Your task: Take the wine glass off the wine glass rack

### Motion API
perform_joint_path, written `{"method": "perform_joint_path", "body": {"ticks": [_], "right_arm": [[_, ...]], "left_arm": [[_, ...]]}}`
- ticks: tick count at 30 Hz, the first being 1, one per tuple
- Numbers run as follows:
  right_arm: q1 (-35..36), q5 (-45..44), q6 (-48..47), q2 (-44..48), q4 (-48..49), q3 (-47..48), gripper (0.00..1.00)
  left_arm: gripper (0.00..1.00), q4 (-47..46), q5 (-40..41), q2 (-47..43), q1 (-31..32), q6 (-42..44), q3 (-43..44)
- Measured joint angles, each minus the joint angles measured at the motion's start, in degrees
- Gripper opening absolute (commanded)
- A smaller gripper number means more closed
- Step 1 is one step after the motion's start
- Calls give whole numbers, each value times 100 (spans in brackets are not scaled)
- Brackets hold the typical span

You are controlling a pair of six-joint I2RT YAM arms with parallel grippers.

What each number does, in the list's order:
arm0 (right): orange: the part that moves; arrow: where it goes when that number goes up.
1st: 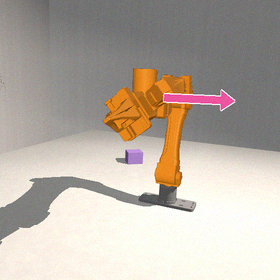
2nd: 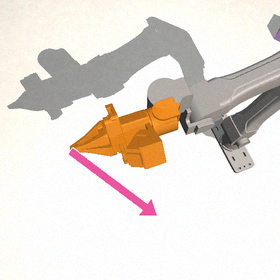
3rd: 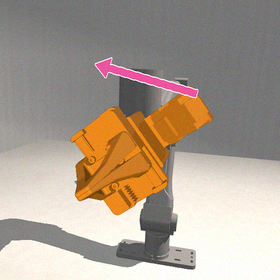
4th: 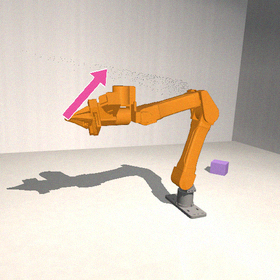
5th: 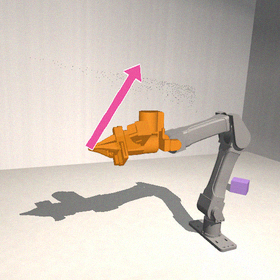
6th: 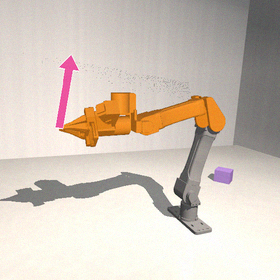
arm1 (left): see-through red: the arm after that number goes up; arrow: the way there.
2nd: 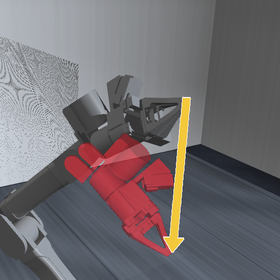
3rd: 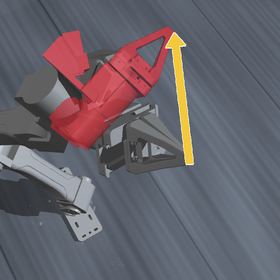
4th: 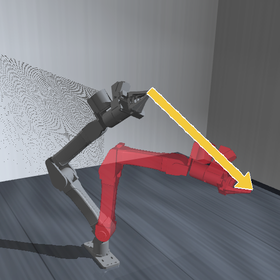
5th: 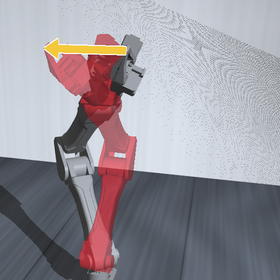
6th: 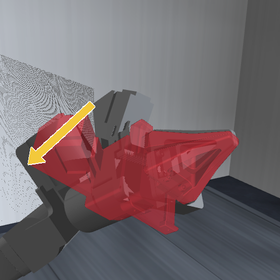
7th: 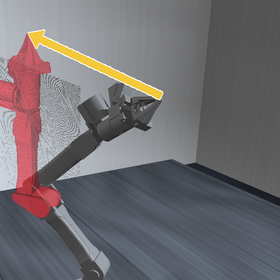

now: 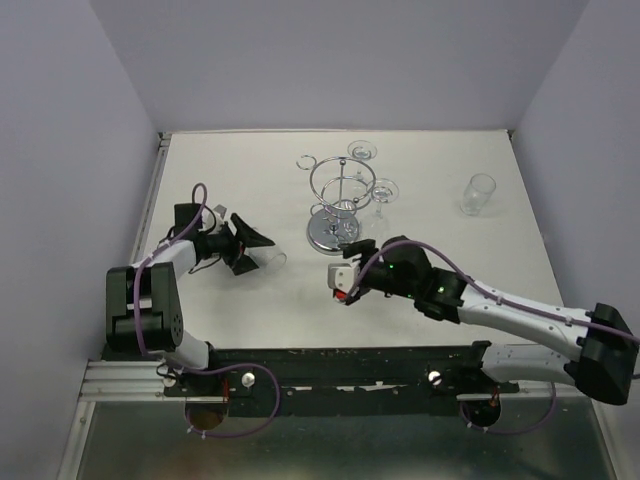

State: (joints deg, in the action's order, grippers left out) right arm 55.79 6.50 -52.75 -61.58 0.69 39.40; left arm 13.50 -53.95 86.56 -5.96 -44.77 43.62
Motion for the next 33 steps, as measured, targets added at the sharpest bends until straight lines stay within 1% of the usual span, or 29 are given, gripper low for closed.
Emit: {"method": "perform_joint_path", "body": {"ticks": [5,8,12,20,26,28,33], "right_arm": [[442,-223,369,-1163,417,605,74],[597,-284,505,-1532,584,841,74],[664,-299,673,-1971,721,1113,74],[723,-326,1283,-2968,828,1624,74],[822,-608,1985,-3543,992,2092,73],[831,-745,2208,-3742,1056,2339,72],[833,-953,2490,-4177,1211,2896,61]], "left_arm": [[0,-890,-192,-133,-50,-1255,-914],[0,-1576,-284,-422,-125,-2087,-1458],[0,-2096,-284,-782,-208,-2844,-1939],[0,-2352,-308,-1150,-382,-3368,-2197],[0,-2426,-380,-1416,-424,-3418,-2256],[0,-2400,-387,-1447,-503,-3394,-2277],[0,-2356,-385,-1447,-721,-3348,-2308]]}}
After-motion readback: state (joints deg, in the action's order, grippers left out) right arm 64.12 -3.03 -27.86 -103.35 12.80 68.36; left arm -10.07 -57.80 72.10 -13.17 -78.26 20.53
